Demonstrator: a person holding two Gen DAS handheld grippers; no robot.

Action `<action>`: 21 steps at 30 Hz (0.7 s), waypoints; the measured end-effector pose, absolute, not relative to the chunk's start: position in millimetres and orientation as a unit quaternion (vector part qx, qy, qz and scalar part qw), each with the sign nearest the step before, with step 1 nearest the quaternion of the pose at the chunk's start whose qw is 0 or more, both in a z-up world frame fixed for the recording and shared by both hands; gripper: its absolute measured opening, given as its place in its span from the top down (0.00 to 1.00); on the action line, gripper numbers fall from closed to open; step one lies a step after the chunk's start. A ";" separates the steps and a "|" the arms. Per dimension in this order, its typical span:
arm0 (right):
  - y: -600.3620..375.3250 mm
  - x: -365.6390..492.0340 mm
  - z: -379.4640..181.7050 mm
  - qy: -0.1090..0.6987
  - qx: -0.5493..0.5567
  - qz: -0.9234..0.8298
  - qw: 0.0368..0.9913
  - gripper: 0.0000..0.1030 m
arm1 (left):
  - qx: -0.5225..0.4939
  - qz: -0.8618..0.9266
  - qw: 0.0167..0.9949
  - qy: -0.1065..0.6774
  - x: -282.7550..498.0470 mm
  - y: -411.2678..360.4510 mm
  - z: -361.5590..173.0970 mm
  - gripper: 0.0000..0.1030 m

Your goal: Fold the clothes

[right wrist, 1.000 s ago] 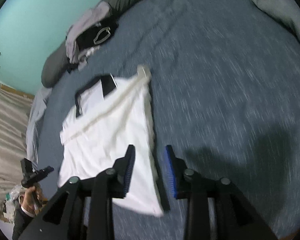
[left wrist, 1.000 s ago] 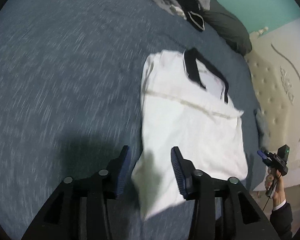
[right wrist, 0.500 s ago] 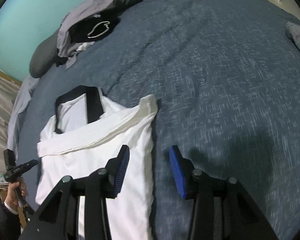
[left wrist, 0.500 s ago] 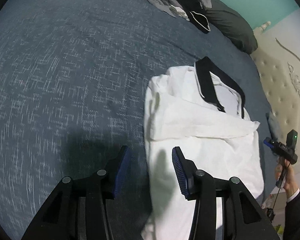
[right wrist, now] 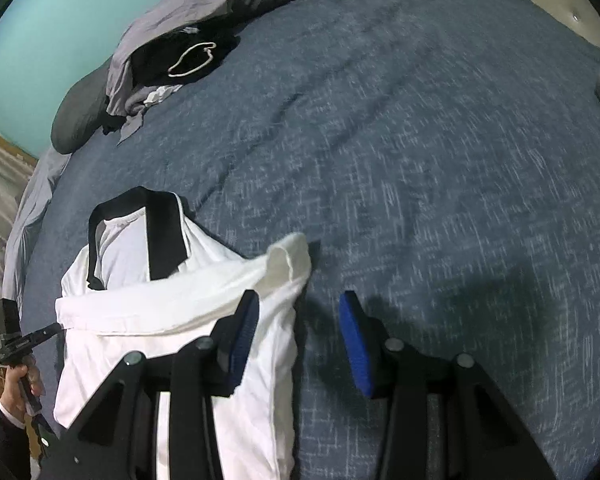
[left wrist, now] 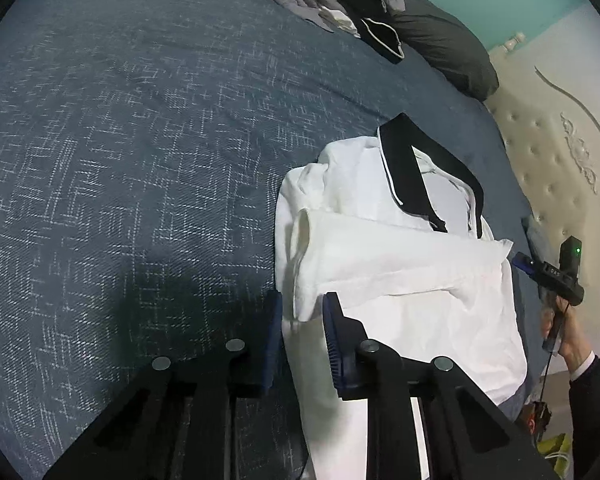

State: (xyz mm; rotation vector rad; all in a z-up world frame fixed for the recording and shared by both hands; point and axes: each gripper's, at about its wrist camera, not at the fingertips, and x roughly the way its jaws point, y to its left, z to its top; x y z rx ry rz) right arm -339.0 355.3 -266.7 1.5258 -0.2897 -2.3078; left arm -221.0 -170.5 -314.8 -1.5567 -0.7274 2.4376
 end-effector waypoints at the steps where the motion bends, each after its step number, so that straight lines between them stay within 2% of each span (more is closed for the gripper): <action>1: 353.7 -339.9 -266.0 -0.103 0.539 -0.816 0.183 0.59 | -0.521 0.814 0.080 -0.243 -222.0 -170.4 -315.8 0.81; 3: 351.3 -342.3 -265.0 -0.103 0.537 -0.817 0.183 0.59 | -0.521 0.813 0.082 -0.245 -223.7 -170.6 -317.4 0.87; 12: 354.4 -363.0 -270.6 -0.147 0.542 -0.810 0.167 0.59 | -0.516 0.815 0.089 -0.249 -226.1 -172.9 -311.7 0.94; 13: 352.6 -364.8 -271.8 -0.148 0.543 -0.809 0.169 0.64 | -0.516 0.815 0.089 -0.249 -227.1 -173.1 -311.0 0.94; 14: 350.8 -366.5 -272.8 -0.149 0.545 -0.807 0.172 0.74 | -0.516 0.815 0.088 -0.249 -228.1 -173.3 -310.3 0.94; 15: 348.6 -367.3 -273.9 -0.149 0.547 -0.804 0.177 0.78 | -0.516 0.815 0.088 -0.249 -228.9 -173.5 -309.6 0.95; 16: 346.3 -367.5 -275.1 -0.145 0.550 -0.802 0.180 0.88 | -0.516 0.815 0.088 -0.249 -229.5 -173.5 -309.1 0.95; 17: 343.5 -367.3 -275.6 -0.138 0.552 -0.802 0.181 0.94 | -0.516 0.815 0.088 -0.249 -230.1 -173.6 -308.6 0.95; 21: 339.4 -363.4 -271.6 -0.132 0.546 -0.806 0.187 0.96 | -0.511 0.817 0.090 -0.252 -230.1 -176.4 -302.8 0.95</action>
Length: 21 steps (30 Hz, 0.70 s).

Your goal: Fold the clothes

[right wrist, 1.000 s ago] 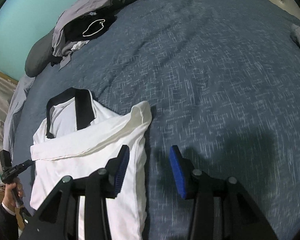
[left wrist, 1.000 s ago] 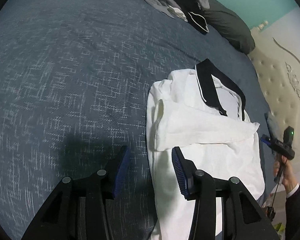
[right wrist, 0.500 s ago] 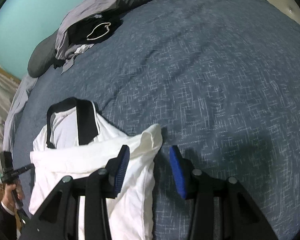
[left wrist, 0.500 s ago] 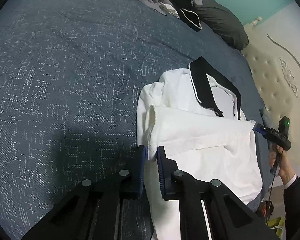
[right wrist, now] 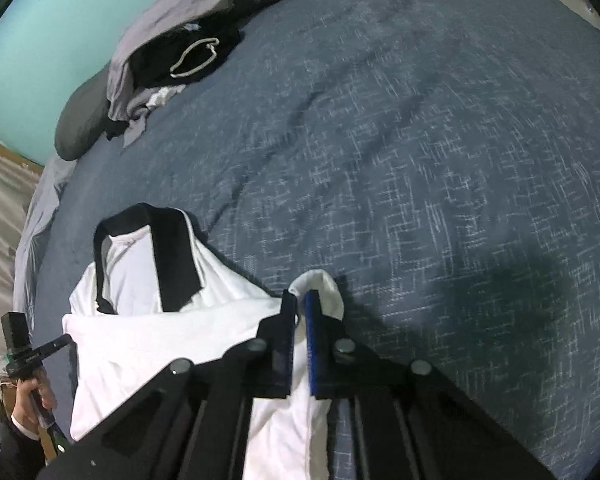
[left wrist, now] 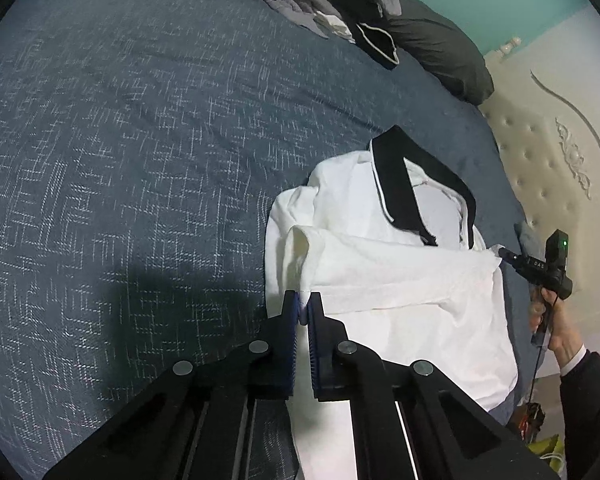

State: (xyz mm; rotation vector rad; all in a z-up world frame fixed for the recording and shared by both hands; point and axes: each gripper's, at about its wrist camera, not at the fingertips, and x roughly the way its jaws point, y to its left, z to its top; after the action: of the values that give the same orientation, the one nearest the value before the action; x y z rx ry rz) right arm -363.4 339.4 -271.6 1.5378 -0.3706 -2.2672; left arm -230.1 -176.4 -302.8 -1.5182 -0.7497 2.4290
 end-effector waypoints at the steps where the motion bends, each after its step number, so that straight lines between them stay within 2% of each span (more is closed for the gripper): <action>1: 340.9 -362.1 -269.0 -0.136 0.542 -0.808 0.189 0.96 | -0.509 0.818 0.091 -0.253 -230.0 -177.3 -301.1 0.96; 11: 357.3 -369.2 -227.4 -0.166 0.501 -0.825 0.203 0.97 | -0.480 0.830 0.096 -0.267 -241.1 -189.9 -263.7 0.96; 21: 351.4 -394.4 -204.3 -0.168 0.484 -0.835 0.200 0.97 | -0.472 0.829 0.084 -0.289 -284.1 -199.7 -252.1 0.96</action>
State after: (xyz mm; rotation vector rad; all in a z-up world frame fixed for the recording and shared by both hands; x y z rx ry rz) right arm -394.4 351.4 -204.3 1.3537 -0.4693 -2.3336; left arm -284.1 -199.7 -252.1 -1.4068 -0.8614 2.4732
